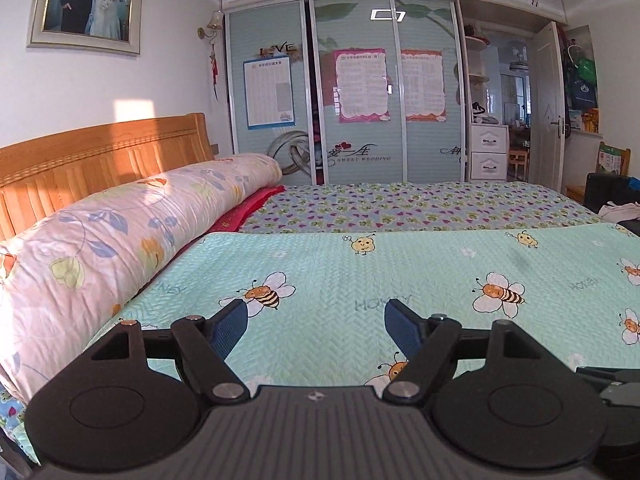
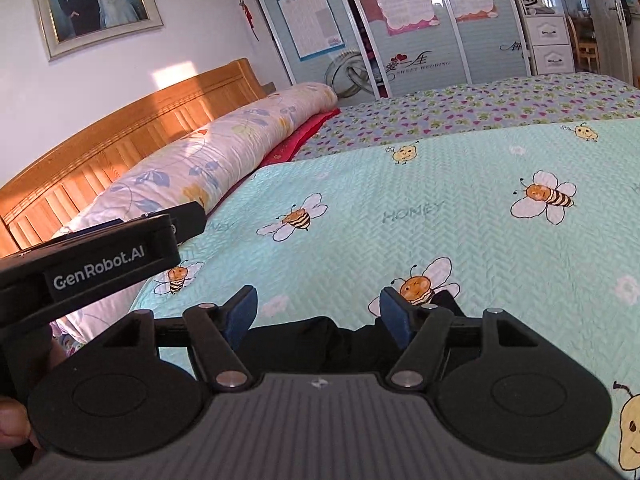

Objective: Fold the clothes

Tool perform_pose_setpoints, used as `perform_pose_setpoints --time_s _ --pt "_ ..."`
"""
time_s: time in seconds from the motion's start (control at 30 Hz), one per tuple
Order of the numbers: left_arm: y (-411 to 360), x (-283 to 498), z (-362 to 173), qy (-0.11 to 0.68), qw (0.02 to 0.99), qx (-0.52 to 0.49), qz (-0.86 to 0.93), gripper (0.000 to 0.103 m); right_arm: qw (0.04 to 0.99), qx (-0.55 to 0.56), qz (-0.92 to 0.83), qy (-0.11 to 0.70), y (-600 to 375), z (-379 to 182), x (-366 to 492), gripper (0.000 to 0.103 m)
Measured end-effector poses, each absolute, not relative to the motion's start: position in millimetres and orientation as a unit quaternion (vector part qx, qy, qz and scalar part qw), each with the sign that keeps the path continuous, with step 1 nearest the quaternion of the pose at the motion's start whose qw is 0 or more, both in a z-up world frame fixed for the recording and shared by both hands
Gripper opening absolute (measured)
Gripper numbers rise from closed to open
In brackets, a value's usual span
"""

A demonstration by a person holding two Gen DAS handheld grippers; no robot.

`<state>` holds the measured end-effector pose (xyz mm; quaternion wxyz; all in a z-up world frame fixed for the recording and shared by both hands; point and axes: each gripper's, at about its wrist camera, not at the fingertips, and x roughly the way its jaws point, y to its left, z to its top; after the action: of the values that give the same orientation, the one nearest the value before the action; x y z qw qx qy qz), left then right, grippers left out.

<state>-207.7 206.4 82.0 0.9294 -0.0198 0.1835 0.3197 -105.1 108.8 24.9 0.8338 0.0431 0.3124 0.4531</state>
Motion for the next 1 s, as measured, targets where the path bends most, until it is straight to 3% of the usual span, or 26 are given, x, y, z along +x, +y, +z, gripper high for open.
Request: perform_pose_setpoints --time_s 0.67,1.0 --pt "243.7 -201.4 59.5 0.207 0.925 -0.039 0.317 0.079 0.838 0.029 0.432 0.333 124.1 1.1 -95.0 0.069" --pt "297.6 -203.1 -46.9 0.304 0.886 -0.082 0.341 0.081 0.853 -0.013 0.379 0.359 132.0 -55.4 -64.6 0.074"
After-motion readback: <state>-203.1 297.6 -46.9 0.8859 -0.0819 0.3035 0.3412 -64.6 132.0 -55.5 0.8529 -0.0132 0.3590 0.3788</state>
